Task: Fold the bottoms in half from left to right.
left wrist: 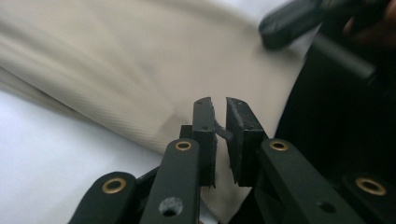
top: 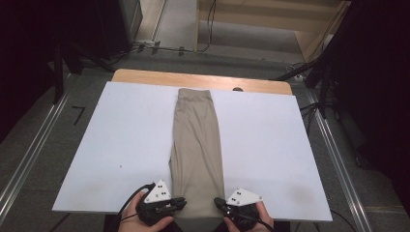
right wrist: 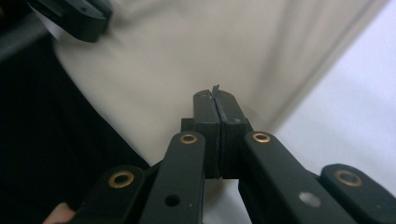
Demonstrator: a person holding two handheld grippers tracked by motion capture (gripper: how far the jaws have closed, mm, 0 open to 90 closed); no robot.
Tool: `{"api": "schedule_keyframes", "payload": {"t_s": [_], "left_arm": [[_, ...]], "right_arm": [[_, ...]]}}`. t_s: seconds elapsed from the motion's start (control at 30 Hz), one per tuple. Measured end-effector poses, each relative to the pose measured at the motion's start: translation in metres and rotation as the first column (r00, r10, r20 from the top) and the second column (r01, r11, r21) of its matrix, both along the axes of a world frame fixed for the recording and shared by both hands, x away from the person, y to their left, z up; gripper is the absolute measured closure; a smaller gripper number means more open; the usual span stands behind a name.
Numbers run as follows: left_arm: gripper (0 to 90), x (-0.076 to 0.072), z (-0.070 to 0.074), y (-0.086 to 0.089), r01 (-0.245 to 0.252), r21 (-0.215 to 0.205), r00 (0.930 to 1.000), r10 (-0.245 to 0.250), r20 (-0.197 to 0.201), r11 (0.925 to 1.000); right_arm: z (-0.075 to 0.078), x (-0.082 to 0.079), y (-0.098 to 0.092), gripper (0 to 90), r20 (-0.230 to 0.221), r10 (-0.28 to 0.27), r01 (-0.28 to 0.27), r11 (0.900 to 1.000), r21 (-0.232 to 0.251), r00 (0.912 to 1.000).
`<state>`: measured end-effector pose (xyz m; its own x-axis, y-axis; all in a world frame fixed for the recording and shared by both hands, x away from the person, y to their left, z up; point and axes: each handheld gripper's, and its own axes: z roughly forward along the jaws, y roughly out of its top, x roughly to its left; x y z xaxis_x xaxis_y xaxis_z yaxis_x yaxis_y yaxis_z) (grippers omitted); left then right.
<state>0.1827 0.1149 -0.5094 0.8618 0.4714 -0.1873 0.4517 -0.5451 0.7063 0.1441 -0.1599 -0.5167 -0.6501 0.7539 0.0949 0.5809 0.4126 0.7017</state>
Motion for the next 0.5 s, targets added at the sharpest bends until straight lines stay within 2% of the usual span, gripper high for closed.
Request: {"api": "schedule_keyframes", "payload": {"t_s": [0.07,0.17,0.37,0.47,0.5], "left_arm": [[83.0,0.002,0.000,0.004,-0.021,-0.015,0.9994,0.020,-0.027,0.9997],[82.2,0.003,0.000,0.009,-0.030,-0.029,0.9985,0.029,-0.046,0.9991],[71.1,0.001,0.002,0.011,-0.011,-0.046,0.9987,0.009,-0.051,0.9989],[69.1,0.002,0.001,0.011,-0.008,-0.045,0.9986,0.006,-0.052,0.9990],[69.1,0.002,0.001,0.010,-0.009,-0.042,0.9987,0.007,-0.051,0.9991]], "right_arm": [[-0.001,0.000,-0.006,87.9,-0.009,-0.011,0.011,1.000,0.015,0.9999],[0.000,-0.001,-0.015,87.9,-0.005,-0.034,0.034,0.999,-0.001,0.9994],[0.000,-0.001,-0.024,87.9,-0.005,-0.058,0.057,0.998,-0.028,0.9983],[0.001,0.000,-0.027,84.4,-0.003,-0.056,0.056,0.998,-0.020,0.9984],[0.002,0.001,-0.028,82.3,0.000,-0.053,0.053,0.999,-0.003,0.9986]]}}
